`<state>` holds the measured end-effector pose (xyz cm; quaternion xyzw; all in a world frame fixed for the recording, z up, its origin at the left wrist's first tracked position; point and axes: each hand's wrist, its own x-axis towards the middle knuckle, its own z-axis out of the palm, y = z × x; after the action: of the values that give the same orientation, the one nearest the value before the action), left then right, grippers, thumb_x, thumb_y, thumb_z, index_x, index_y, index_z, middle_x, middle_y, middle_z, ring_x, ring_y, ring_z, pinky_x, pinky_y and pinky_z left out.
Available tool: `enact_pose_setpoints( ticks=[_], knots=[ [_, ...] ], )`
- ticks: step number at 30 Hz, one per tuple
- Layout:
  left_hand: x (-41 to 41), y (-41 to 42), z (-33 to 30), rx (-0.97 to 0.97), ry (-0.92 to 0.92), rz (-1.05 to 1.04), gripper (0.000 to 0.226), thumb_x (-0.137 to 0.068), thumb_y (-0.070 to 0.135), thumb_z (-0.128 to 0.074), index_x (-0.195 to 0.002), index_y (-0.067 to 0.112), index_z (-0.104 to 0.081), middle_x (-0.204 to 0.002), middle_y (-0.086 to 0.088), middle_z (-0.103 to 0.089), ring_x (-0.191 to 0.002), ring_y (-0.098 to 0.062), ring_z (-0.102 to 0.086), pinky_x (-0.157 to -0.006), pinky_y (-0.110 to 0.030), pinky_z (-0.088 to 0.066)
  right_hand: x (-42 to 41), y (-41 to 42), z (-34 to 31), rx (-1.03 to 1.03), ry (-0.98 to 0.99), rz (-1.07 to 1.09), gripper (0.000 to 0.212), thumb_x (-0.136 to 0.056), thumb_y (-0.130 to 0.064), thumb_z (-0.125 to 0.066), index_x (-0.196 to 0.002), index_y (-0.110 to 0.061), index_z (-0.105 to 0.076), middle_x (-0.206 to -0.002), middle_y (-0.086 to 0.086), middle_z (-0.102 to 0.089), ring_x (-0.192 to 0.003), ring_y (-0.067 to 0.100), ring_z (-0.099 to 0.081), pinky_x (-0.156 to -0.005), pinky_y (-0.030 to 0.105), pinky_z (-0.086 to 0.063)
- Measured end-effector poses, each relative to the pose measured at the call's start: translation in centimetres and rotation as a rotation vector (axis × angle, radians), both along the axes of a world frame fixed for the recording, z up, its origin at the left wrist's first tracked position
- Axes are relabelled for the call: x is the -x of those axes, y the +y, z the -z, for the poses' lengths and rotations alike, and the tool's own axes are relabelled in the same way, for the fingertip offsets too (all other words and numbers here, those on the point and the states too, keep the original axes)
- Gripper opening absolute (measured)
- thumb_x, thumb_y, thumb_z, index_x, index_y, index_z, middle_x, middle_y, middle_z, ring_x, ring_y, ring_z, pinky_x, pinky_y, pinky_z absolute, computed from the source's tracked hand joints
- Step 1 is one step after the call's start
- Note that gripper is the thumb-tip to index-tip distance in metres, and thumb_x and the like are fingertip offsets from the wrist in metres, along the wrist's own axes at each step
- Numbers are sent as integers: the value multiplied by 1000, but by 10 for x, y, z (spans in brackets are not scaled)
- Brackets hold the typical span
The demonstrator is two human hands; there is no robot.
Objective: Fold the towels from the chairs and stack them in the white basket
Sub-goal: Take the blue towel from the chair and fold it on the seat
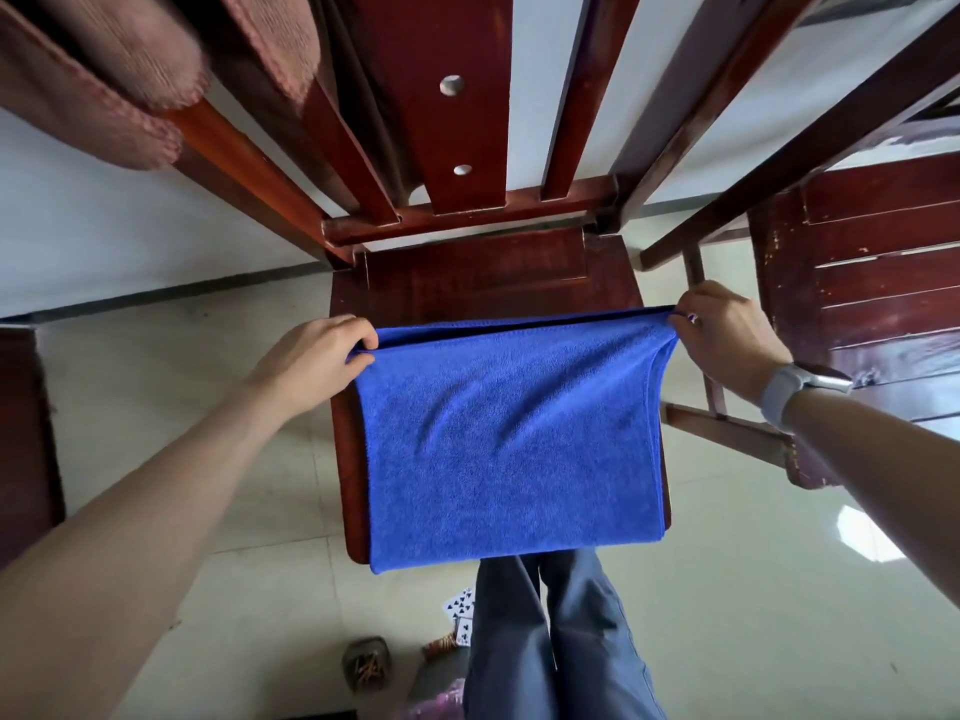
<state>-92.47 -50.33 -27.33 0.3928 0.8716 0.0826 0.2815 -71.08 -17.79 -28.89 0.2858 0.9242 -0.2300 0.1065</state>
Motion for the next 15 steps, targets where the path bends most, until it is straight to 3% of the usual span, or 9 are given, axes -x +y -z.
enact_pose_setpoints(
  ticks=[9, 12, 15],
  knots=[
    [-7, -12, -16, -111, 21, -180, 14, -80, 17, -69, -86, 5, -67, -80, 3, -59, -71, -20, -54, -69, -28, -37, -11, -2, -12, 16, 24, 0, 18, -87, -4, -55, -95, 7, -67, -107, 22, -60, -92, 37, -58, -82, 33, -39],
    [-11, -18, -19, -118, 24, -159, 10, -82, 10, -65, -90, 4, -67, -88, -7, -67, -77, -26, -60, -71, -28, -39, -15, -4, -21, 62, 73, 62, 13, -84, -2, -59, -90, 5, -68, -102, 21, -62, -83, 34, -59, -76, 27, -38],
    [-16, -22, -26, -159, 9, -202, 9, -84, 6, -62, -91, 3, -66, -91, -9, -68, -78, -22, -58, -72, -23, -36, -21, -5, -30, 64, 95, 74, 11, -84, -1, -59, -89, 5, -66, -100, 22, -61, -84, 36, -59, -80, 34, -43]
  ],
)
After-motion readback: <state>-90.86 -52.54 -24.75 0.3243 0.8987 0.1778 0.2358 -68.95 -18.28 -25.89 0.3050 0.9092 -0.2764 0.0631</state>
